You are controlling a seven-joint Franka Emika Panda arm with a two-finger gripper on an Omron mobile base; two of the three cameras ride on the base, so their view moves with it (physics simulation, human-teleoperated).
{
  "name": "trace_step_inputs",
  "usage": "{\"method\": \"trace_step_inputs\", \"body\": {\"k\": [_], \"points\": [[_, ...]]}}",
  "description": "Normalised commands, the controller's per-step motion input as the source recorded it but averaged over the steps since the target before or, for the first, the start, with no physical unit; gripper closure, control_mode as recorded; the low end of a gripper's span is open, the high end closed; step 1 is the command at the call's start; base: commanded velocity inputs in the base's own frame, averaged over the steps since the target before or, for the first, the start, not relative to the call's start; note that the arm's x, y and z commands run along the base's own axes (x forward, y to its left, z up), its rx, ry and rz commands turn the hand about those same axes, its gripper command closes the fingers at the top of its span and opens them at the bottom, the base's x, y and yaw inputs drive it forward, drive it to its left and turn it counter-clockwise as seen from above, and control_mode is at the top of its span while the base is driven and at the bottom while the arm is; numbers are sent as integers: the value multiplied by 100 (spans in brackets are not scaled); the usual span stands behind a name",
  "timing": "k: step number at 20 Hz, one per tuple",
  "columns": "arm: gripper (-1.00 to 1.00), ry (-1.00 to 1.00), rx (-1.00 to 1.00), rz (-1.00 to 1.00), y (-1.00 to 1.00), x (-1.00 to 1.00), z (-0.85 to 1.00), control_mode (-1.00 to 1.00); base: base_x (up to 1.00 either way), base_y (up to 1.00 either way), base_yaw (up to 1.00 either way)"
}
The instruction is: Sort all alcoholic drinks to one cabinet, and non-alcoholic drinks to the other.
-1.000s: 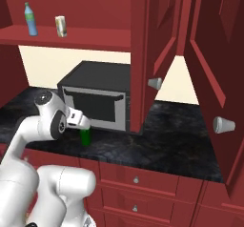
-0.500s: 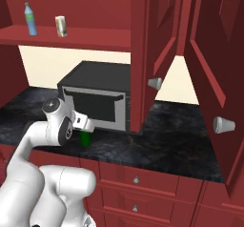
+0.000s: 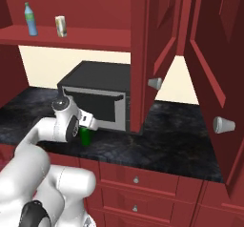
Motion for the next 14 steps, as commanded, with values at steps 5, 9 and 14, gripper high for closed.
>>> {"method": "trace_step_inputs", "body": {"k": [5, 9, 14], "points": [[-100, 2, 0, 0, 0, 31, -25, -100, 0, 0, 0], [-100, 2, 0, 0, 0, 28, -28, -100, 0, 0, 0], [-100, 0, 0, 0, 0, 24, -27, -100, 0, 0, 0]]}}
